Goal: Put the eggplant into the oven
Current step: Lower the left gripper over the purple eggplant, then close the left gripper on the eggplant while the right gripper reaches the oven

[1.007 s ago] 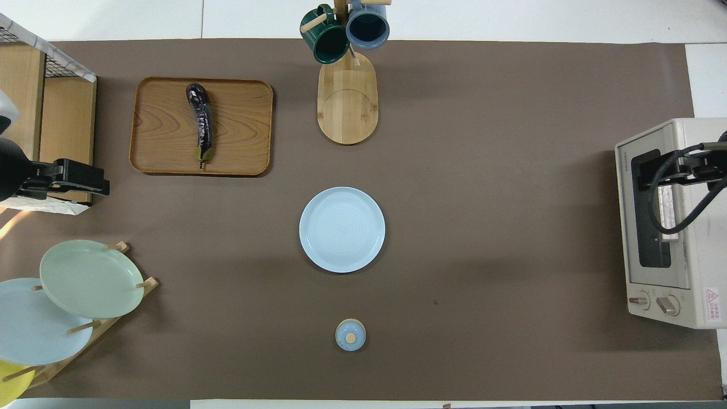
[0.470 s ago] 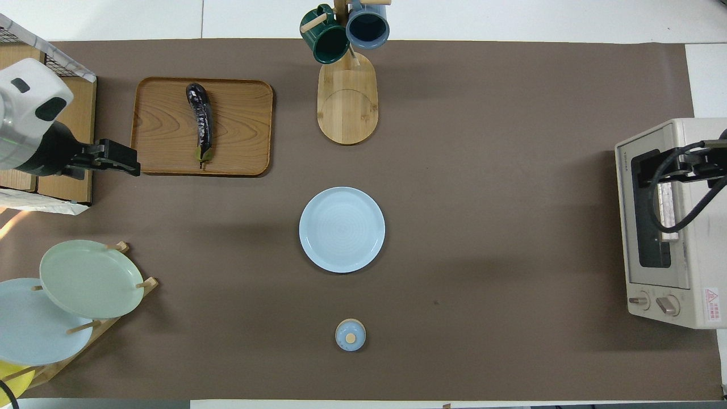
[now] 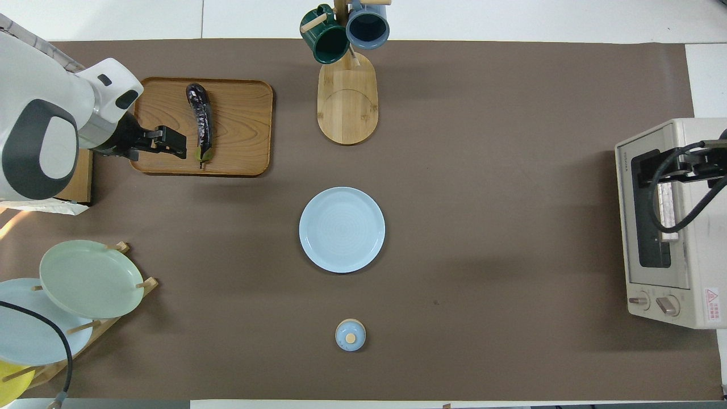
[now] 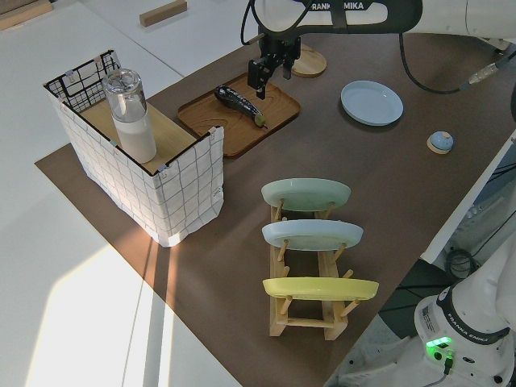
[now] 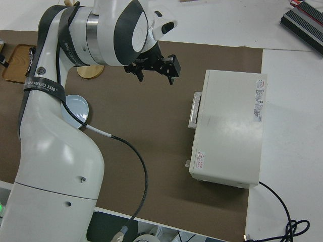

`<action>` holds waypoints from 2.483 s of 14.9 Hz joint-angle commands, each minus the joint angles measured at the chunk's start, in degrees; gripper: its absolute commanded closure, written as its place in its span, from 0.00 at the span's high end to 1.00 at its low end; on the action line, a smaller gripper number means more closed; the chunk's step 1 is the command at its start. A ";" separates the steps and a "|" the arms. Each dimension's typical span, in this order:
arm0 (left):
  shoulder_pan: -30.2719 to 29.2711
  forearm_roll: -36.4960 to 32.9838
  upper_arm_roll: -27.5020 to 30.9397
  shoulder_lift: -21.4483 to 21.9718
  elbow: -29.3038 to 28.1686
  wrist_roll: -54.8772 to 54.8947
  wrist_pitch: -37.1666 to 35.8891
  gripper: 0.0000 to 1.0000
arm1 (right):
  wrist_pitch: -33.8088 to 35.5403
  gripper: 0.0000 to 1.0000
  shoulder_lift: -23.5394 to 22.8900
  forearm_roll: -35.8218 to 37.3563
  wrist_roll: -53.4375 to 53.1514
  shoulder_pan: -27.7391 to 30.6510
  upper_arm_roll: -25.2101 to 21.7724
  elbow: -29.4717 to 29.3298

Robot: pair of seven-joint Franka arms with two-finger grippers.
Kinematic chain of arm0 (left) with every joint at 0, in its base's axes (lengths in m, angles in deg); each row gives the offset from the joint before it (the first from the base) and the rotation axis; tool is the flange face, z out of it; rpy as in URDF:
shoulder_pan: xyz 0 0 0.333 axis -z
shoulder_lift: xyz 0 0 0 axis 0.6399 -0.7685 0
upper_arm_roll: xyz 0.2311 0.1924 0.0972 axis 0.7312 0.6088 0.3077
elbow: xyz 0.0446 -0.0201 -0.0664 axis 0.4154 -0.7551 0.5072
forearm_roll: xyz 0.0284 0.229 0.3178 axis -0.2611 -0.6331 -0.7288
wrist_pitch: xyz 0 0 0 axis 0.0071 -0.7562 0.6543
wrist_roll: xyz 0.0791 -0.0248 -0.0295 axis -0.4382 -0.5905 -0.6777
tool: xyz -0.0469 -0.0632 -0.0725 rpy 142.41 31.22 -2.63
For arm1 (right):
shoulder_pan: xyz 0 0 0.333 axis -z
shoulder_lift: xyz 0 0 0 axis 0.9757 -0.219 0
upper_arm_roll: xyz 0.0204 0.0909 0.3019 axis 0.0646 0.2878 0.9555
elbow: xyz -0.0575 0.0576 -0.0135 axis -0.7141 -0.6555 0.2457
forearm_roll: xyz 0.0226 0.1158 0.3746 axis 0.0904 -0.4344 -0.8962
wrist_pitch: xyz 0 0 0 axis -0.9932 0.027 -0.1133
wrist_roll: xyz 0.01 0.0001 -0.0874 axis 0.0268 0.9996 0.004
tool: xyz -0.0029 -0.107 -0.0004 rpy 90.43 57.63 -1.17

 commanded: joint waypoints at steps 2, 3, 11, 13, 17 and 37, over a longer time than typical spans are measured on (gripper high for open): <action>1.98 -0.90 0.35 -6.22 1.77 0.16 5.84 1.00 | -0.59 1.00 0.67 -1.70 -0.73 0.48 0.04 0.83; 2.07 -0.99 0.44 -7.80 1.95 0.07 7.59 1.00 | -0.51 1.00 0.67 -1.70 -0.56 0.48 0.13 0.83; 3.47 -5.74 0.35 -12.82 1.16 0.77 17.26 1.00 | -5.34 0.00 2.60 -1.53 3.73 1.00 -0.13 6.09; 3.30 -5.91 0.35 -13.18 1.25 0.94 17.98 1.00 | -8.92 0.00 4.18 -1.53 4.63 1.44 -0.66 9.95; 3.21 -6.18 0.35 -13.79 1.33 2.70 19.55 0.99 | -13.16 0.00 4.98 1.01 4.63 2.23 -0.66 16.47; 2.77 -6.44 0.26 -14.49 1.77 4.02 20.71 0.00 | -23.97 0.00 2.96 12.27 7.71 5.66 -0.66 25.61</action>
